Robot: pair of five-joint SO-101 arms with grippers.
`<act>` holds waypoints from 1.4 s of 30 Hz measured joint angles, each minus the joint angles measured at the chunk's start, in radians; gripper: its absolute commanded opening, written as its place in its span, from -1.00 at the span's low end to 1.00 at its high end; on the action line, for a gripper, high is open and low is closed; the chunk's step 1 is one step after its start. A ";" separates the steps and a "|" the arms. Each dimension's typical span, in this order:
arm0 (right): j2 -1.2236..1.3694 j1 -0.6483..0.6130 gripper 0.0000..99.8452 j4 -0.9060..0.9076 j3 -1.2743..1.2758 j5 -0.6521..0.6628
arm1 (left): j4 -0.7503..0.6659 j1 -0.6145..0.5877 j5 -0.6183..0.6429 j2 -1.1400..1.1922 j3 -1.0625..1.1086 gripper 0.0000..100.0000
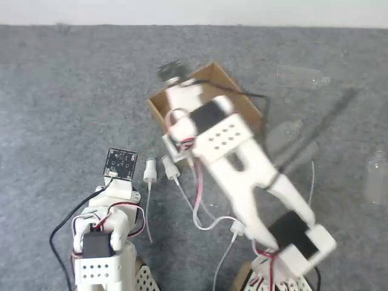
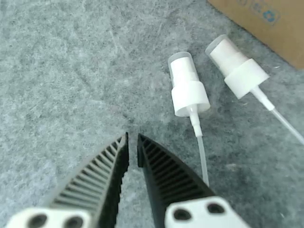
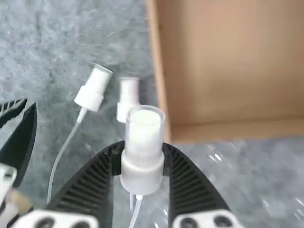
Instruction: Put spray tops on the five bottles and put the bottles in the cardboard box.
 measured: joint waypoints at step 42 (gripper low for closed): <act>-0.184 0.747 -0.59 0.302 0.012 0.207 | 0.000 -0.003 0.000 0.000 0.000 -0.95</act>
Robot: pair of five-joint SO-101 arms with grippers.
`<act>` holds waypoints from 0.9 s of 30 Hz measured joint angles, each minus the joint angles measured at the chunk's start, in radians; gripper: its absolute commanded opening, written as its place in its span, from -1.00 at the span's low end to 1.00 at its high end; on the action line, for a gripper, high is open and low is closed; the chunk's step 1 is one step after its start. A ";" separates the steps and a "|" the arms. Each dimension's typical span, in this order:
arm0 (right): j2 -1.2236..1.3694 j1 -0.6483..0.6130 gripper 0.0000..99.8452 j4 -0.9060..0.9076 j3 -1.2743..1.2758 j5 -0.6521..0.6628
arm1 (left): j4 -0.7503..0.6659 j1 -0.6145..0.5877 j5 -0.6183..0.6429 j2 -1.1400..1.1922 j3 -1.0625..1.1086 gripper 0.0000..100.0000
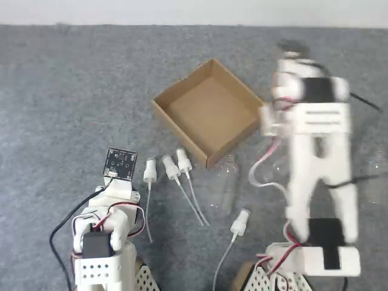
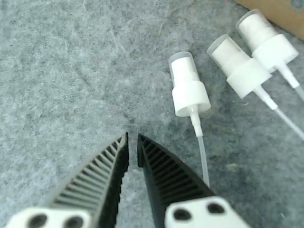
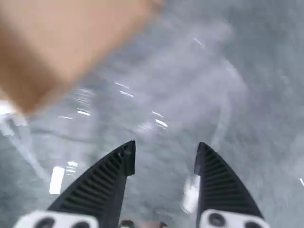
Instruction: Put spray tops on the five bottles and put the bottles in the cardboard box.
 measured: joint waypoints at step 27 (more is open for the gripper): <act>-0.005 0.301 -0.57 -0.371 0.835 0.265 | 0.000 0.003 0.000 0.000 0.000 -0.95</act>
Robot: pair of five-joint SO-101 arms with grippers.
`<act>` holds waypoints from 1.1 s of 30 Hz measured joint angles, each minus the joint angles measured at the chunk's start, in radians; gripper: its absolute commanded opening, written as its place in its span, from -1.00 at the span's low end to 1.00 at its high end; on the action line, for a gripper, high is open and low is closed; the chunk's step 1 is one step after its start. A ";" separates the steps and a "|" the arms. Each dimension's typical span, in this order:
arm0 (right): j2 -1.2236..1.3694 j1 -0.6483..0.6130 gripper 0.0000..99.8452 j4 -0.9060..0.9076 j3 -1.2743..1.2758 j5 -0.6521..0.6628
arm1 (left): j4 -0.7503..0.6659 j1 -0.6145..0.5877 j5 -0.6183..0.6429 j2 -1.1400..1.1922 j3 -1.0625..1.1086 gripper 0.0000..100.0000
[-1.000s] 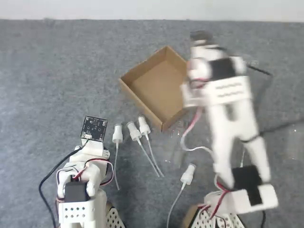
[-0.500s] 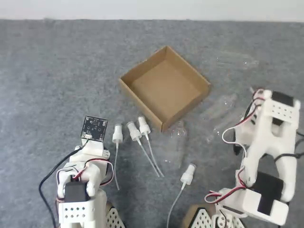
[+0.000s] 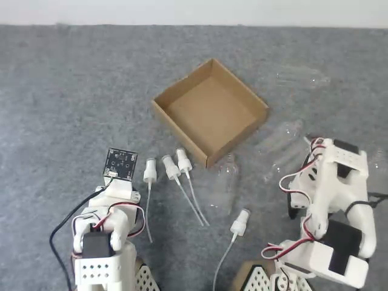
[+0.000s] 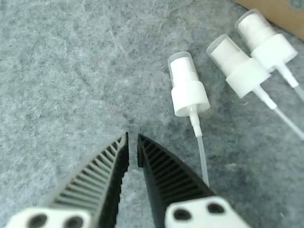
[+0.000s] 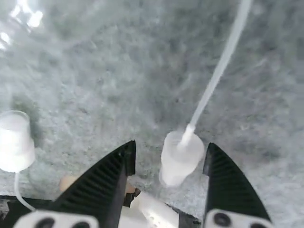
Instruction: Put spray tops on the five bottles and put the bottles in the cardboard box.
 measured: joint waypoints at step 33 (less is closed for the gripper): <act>-0.012 -0.196 -0.99 0.213 -0.624 0.060 | 0.000 0.000 0.000 0.000 0.000 -0.95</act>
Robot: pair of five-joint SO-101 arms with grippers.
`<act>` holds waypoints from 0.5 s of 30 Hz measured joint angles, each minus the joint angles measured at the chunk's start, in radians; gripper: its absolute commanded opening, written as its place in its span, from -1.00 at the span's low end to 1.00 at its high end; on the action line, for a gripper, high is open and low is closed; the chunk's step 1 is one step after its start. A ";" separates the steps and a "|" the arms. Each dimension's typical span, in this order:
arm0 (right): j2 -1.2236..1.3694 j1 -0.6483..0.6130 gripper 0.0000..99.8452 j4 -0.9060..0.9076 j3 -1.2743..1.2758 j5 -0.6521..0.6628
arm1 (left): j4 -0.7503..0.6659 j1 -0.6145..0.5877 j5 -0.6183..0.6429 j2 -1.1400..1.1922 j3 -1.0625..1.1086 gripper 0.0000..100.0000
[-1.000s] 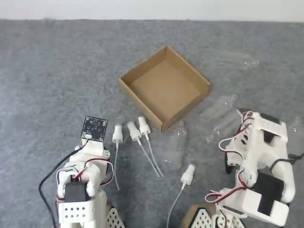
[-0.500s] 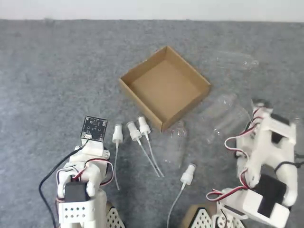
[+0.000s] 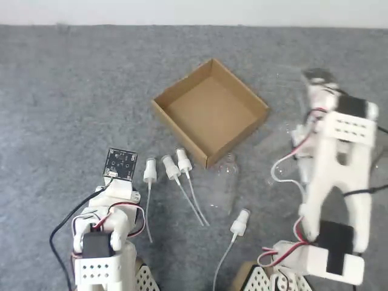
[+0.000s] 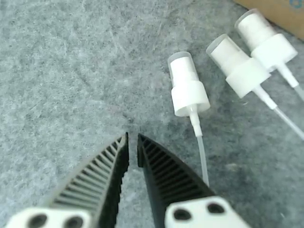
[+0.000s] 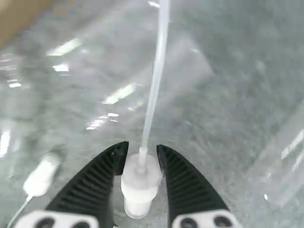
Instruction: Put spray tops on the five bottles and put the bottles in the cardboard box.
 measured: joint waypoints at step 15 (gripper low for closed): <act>-0.250 -0.694 -0.99 -0.155 0.143 -0.049 | 0.000 -0.002 0.000 0.000 0.000 -0.95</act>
